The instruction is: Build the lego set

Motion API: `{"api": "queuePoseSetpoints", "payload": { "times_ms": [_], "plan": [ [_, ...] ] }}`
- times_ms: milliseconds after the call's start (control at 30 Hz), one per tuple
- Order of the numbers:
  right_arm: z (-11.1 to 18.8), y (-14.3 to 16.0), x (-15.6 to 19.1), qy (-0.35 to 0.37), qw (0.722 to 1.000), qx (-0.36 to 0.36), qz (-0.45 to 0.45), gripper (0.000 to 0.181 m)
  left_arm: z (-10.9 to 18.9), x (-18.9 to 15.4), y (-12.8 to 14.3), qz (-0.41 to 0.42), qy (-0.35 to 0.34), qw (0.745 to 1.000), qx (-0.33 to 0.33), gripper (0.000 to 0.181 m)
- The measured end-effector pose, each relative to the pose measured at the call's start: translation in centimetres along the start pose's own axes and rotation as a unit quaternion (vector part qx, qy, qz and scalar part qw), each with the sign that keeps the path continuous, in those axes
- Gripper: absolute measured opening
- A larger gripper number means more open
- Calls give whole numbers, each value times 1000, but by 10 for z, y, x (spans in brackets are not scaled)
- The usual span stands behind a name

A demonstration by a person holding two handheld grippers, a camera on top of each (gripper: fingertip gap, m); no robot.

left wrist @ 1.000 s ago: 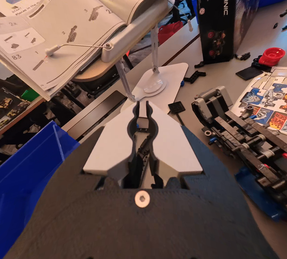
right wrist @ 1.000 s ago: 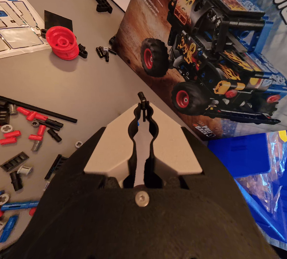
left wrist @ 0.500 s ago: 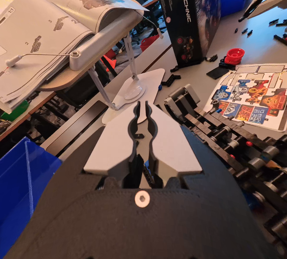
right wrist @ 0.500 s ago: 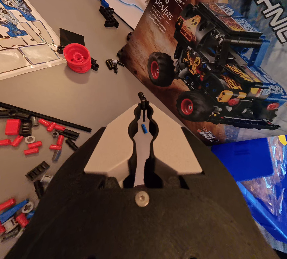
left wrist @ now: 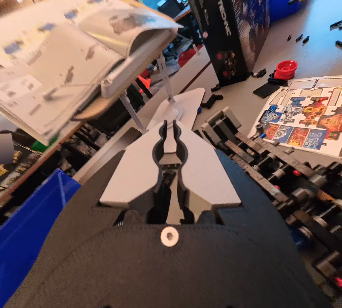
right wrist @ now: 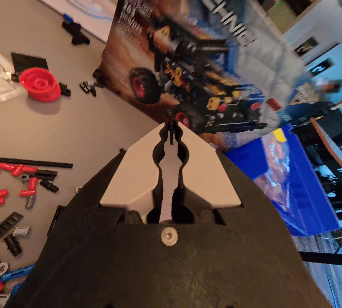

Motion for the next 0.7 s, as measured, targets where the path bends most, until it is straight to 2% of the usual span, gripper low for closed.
{"api": "queuePoseSetpoints", "payload": {
  "times_ms": [100, 300, 500, 700],
  "plan": [
    [6, -12, -1, -1, 999, -33, -16, 5, 9, -4, -22, -23, -1, 999, -35, 4],
    [1, -9, 3, -5, 999, -34, -27, 5, 15, 8, -29, -9, -21, 999, -44, 4],
    [5, -13, 3, -13, 998, -54, -43, 5, 13, 12, -21, -9, -23, 999, -28, 4],
    [10, -10, -9, 5, 992, -68, -107, 5, 11, 7, -17, -29, -16, 999, -17, 4]
  ]
}}
Point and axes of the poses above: each gripper's, where its closed fingertips meet, z back along the fingers, y out of its underside, x = y × z across the jaws, the point moved 3 cm from there along z, back along the fingers
